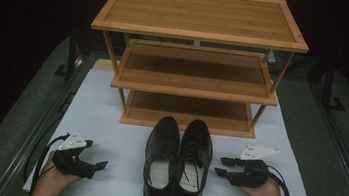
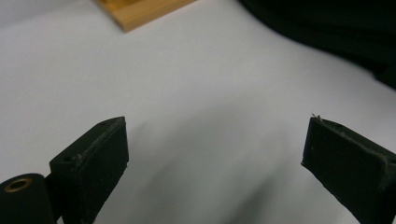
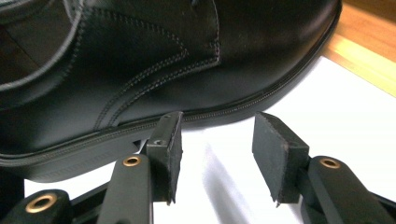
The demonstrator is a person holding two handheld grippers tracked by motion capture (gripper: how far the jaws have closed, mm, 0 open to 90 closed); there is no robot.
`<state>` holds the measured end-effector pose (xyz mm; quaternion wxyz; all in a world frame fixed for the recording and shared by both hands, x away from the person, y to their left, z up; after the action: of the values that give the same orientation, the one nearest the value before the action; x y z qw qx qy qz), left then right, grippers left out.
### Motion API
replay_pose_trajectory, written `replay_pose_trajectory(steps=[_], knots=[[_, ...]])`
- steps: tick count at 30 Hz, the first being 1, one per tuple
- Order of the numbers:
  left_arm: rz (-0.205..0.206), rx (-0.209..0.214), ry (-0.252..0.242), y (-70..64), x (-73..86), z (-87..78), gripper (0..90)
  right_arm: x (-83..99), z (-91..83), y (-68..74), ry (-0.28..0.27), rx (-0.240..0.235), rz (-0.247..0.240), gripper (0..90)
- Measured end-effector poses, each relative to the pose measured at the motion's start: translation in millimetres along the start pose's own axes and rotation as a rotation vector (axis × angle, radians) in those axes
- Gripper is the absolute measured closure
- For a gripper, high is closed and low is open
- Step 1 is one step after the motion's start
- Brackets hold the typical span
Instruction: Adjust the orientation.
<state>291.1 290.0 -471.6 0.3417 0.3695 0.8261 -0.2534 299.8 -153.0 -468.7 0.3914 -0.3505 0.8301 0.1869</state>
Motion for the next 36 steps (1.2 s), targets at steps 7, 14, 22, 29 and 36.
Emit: replay_pose_trajectory(steps=[7,14,22,29,36], knots=[[0.014,0.037,-0.034,-16.2,-18.0,3.5,14.3,-6.3,-11.2,-1.2,-0.035,0.027,0.022,50.2],[0.036,0.073,-0.062,-31.1,-38.3,5.9,26.3,-12.6,-17.5,-0.7,-0.054,0.034,0.035,49.7],[0.073,0.117,-0.080,-45.9,-63.0,7.5,37.2,-29.3,-25.0,5.8,-0.091,0.024,0.042,48.9],[0.098,0.169,-0.102,-59.8,-87.6,13.5,38.9,-45.9,-26.4,14.2,-0.111,0.012,0.030,48.6],[0.145,0.215,-0.097,-75.9,-106.6,30.0,40.3,-60.1,-25.0,22.8,-0.135,-0.027,0.030,48.0]])
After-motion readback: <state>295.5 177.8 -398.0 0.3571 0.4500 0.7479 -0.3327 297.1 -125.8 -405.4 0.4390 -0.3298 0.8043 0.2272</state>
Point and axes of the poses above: each handheld gripper's, and its own axes: z roughly forward along the jaws, x roughly out of its underside, y roughly to its left, the point moved 6 cm from there along z, roughly forward along the jaws, and after that the axes turned 12 degrees about x, right-handed, at the moved point
